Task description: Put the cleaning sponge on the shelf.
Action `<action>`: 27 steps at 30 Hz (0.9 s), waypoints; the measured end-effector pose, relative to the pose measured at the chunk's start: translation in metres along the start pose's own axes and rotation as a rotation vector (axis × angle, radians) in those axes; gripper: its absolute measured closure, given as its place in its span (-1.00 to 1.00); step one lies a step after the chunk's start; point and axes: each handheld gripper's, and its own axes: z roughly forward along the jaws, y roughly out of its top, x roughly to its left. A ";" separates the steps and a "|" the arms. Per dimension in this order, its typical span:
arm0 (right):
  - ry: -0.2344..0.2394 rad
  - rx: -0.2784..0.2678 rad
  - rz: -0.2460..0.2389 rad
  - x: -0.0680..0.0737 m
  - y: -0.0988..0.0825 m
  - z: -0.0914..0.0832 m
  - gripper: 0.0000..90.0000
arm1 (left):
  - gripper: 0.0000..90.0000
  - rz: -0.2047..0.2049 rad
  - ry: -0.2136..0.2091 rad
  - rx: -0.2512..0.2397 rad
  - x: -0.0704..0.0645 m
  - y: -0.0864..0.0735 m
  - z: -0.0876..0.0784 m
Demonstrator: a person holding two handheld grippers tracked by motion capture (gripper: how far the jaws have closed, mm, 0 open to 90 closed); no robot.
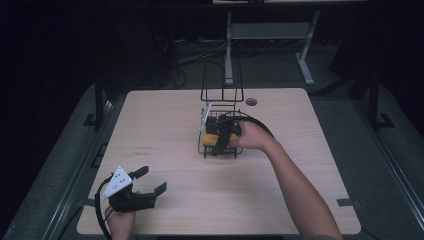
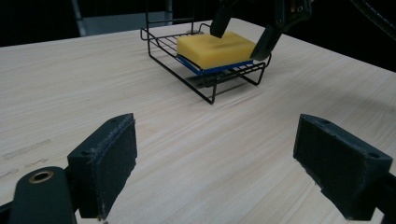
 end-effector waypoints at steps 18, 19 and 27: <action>-0.006 0.003 -0.013 0.020 -0.004 -0.004 -0.67 | -0.72 0.000 -0.003 -0.001 -0.002 0.000 0.001; -0.007 0.003 -0.010 0.021 -0.005 -0.004 -0.67 | -0.72 0.000 -0.004 0.000 -0.002 0.000 0.001; -0.011 0.017 -0.007 0.028 -0.010 -0.009 -0.67 | -0.72 0.009 -0.006 0.009 -0.004 0.000 0.002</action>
